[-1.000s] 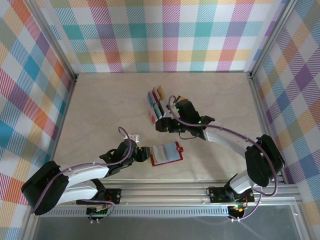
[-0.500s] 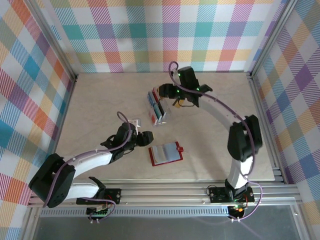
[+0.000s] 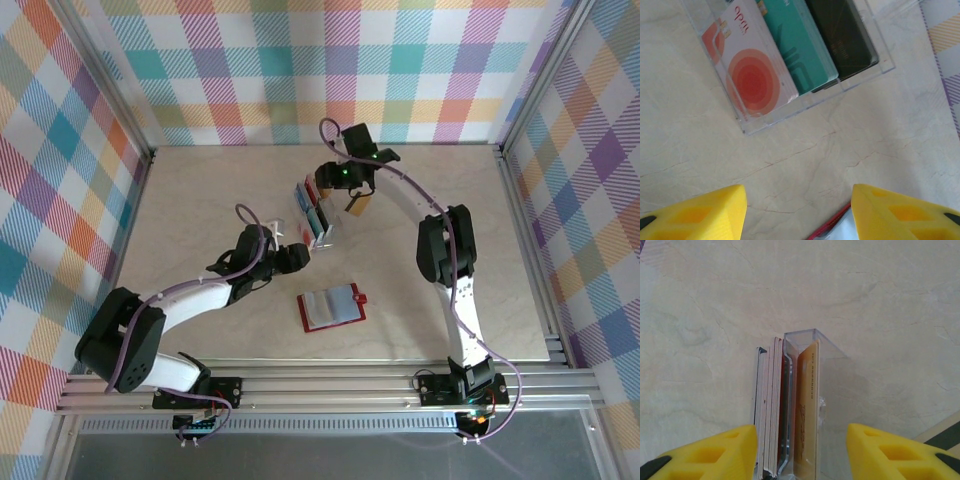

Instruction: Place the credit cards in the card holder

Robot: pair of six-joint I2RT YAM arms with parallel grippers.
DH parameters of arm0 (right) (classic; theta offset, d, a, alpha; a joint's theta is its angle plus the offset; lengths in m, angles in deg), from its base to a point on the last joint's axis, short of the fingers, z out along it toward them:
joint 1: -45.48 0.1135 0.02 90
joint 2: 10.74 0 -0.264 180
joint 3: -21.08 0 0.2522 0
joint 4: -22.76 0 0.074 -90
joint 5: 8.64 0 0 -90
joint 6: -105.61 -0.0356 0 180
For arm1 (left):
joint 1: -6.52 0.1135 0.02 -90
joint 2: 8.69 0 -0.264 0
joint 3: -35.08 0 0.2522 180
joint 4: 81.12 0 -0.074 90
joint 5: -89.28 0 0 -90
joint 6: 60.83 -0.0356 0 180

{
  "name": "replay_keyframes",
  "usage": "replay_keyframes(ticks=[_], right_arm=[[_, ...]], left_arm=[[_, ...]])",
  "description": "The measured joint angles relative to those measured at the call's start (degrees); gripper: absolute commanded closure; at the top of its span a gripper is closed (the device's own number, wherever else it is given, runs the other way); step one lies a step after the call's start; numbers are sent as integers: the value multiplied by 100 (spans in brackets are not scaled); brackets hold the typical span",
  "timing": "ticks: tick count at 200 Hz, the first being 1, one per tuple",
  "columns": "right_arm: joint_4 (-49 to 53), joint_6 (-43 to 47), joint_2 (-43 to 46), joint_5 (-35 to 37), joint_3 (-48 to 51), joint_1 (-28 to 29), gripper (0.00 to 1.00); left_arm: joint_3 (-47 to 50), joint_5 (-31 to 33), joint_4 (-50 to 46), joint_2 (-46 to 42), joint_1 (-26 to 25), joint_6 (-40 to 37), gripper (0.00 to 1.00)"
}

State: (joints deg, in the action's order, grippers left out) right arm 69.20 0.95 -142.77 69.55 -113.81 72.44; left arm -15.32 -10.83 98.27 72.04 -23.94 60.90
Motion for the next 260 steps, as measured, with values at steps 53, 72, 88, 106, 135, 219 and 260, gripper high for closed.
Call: replay_keyframes(ticks=[53, 72, 88, 106, 135, 219, 260], right_arm=[[149, 55, -33, -455, -94, 0, 56], [151, 57, -33, -612, -94, 0, 58], [155, 55, -33, -702, -94, 0, 59], [149, 55, -33, -780, -94, 0, 60], [229, 59, -37, -726, -116, 0, 63], [568, 175, -192, -466, -382, 22, 78], [741, 251, -243, -361, -619, 79, 90]], left_arm=[[0, -87, -9, 63, 98, 2, 43], [0, -105, -9, 63, 127, 2, 43], [0, -105, -9, 52, 160, 2, 43], [0, -133, -9, 42, 199, 2, 43], [0, -144, -9, 42, 225, 20, 43], [0, -151, -2, 42, 256, 22, 43], [0, -188, -2, 37, 267, 22, 43]])
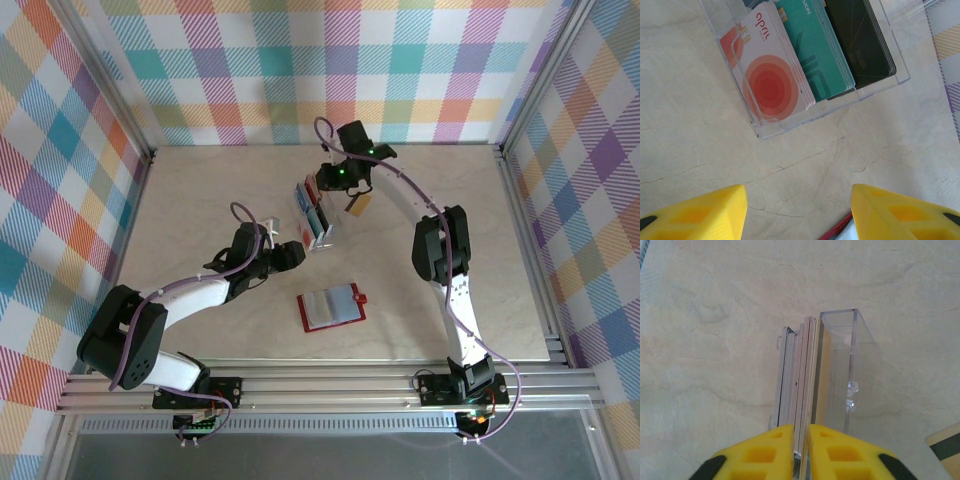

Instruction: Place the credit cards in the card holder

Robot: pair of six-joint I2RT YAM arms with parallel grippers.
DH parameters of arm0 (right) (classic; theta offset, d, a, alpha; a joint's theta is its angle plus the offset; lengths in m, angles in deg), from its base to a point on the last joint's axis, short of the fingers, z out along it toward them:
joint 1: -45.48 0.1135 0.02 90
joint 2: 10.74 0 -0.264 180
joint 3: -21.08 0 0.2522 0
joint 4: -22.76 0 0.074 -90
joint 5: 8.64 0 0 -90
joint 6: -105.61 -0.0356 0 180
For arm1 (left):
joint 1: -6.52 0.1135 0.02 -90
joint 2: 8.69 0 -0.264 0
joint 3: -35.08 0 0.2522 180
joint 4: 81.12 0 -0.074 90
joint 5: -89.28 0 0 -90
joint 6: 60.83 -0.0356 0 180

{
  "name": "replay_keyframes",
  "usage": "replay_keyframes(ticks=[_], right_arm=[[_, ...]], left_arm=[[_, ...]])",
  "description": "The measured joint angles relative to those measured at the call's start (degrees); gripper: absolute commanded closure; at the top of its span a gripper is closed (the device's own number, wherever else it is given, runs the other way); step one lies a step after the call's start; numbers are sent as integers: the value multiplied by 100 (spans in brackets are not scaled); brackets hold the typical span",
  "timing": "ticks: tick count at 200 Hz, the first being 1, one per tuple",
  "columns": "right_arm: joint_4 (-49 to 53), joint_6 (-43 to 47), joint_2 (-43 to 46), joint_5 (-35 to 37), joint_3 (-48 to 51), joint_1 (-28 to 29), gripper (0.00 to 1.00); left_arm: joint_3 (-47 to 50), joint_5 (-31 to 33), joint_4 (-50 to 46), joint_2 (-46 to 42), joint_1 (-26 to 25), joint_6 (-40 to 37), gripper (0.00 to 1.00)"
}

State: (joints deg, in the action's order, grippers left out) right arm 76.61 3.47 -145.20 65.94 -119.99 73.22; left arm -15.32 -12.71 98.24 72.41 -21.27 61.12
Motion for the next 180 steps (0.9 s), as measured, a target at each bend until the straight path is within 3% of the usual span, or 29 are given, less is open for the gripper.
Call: replay_keyframes(ticks=[39, 78, 133, 180], right_arm=[[37, 63, 0, 44, -44, 13, 95], [203, 85, -15, 72, -153, 13, 75], [487, 114, -389, 48, -750, 55, 79], [592, 192, -428, 170, -782, 83, 74]], left_arm=[[0, -4, 0, -37, 22, 0, 43], [0, -26, 0, -39, 26, 2, 43], [0, -55, 0, -72, 26, 2, 43], [0, -61, -2, -96, 26, 2, 43]])
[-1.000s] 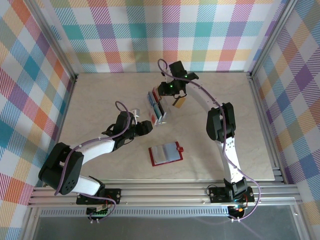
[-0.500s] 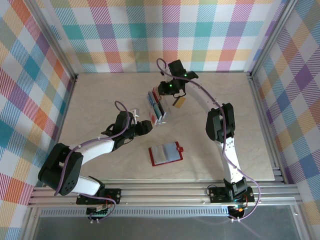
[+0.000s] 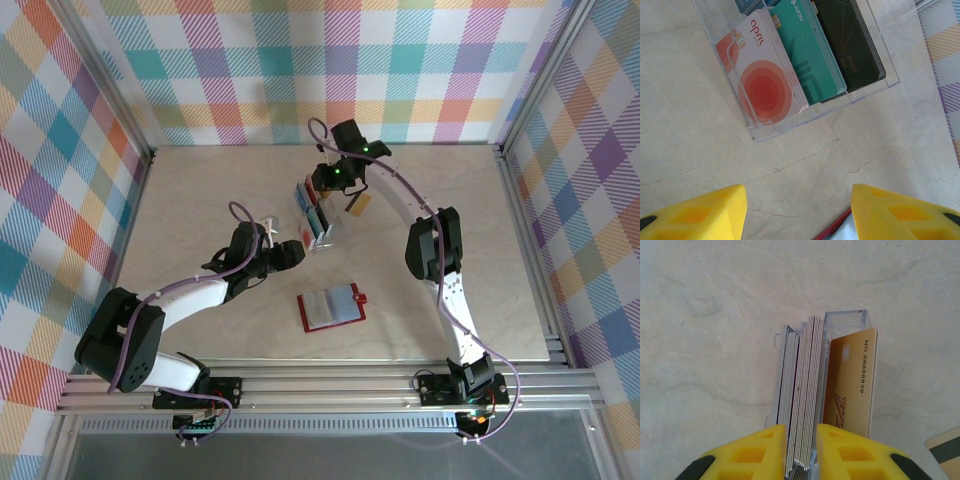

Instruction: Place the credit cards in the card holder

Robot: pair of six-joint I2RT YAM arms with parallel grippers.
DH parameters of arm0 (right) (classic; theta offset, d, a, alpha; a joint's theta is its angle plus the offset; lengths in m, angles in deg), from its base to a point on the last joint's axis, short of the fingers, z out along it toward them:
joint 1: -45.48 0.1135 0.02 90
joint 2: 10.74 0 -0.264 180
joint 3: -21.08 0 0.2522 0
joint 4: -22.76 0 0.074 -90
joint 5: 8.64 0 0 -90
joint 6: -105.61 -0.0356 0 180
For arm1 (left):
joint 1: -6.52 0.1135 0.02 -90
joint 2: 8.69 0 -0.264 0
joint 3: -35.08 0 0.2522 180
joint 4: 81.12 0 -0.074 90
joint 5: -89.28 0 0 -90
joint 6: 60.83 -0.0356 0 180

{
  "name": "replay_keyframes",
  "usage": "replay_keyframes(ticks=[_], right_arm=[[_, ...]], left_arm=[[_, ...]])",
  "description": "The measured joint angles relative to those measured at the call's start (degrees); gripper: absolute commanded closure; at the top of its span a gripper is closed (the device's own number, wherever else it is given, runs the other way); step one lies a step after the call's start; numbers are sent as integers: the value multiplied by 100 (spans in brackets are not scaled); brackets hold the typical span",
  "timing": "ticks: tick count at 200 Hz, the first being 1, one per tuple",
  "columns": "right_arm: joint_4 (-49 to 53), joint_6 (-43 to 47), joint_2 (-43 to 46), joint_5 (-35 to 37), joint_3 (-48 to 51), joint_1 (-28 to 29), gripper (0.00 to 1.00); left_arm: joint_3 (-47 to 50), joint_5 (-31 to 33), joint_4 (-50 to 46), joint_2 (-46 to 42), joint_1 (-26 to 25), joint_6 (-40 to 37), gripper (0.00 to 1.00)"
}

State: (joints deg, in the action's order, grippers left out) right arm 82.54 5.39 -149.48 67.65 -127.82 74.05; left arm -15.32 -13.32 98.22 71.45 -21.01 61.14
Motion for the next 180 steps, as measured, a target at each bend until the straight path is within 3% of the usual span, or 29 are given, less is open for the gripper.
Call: replay_keyframes(ticks=[14, 75, 138, 180], right_arm=[[-13, 20, 4, 2, 15, 17, 68], [-131, 44, 188, 619, 243, 94, 61], [17, 44, 101, 1073, -13, 103, 61], [-175, 44, 260, 1191, 525, 92, 59]], left_arm=[[0, 0, 0, 0, 0, 0, 43], [0, 0, 0, 0, 0, -2, 43], [0, 13, 0, 2, 4, -2, 43], [0, 15, 7, 83, 11, -2, 43]])
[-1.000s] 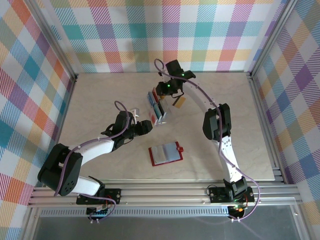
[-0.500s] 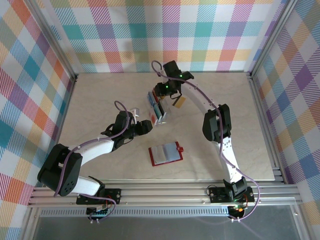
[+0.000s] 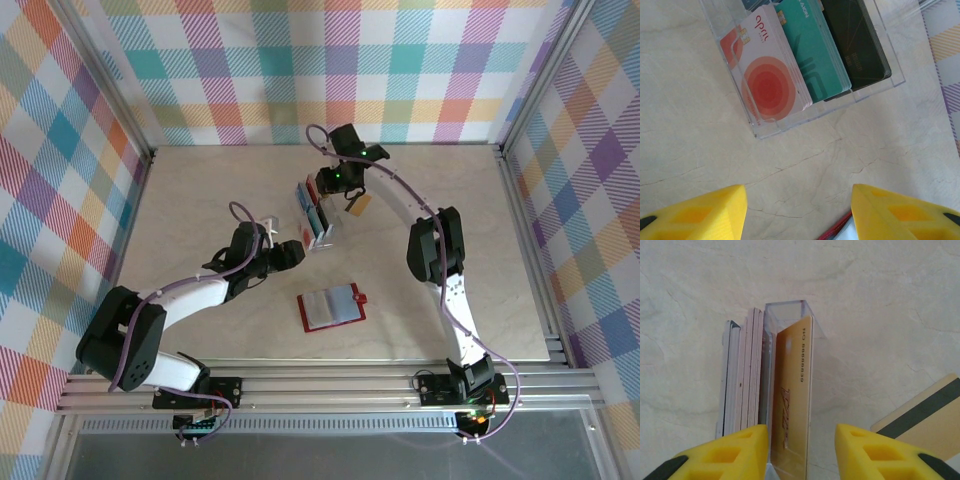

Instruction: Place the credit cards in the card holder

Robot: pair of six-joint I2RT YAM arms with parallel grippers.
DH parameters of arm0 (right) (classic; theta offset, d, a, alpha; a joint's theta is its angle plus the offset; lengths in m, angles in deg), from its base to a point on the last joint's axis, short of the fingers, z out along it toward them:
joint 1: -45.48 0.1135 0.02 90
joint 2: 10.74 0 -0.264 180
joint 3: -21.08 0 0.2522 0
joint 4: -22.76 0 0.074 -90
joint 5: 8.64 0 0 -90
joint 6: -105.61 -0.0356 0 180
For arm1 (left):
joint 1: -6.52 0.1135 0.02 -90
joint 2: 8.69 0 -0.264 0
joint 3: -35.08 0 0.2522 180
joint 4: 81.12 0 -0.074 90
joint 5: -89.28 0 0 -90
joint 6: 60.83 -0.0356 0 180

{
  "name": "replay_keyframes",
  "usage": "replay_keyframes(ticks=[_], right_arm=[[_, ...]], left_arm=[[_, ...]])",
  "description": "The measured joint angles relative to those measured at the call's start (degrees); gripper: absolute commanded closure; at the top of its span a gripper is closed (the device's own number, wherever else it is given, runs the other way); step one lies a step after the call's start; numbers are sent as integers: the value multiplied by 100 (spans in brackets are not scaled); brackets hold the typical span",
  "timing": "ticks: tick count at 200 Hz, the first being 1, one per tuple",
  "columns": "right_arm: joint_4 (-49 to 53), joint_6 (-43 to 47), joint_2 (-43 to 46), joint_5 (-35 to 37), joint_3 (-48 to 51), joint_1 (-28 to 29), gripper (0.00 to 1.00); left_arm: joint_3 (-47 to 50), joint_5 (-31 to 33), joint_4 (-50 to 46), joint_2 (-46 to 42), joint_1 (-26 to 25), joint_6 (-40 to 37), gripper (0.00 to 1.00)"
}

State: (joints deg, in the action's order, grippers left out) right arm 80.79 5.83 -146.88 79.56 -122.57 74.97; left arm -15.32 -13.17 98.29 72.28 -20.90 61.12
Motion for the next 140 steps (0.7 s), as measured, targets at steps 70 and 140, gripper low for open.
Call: replay_keyframes(ticks=[70, 140], right_arm=[[192, -2, -107, -299, -503, 0, 65], [127, -2, -107, -315, -396, 0, 62]], left_arm=[[0, -4, -2, 52, 31, 2, 43], [0, -15, 0, 61, 59, 0, 43]])
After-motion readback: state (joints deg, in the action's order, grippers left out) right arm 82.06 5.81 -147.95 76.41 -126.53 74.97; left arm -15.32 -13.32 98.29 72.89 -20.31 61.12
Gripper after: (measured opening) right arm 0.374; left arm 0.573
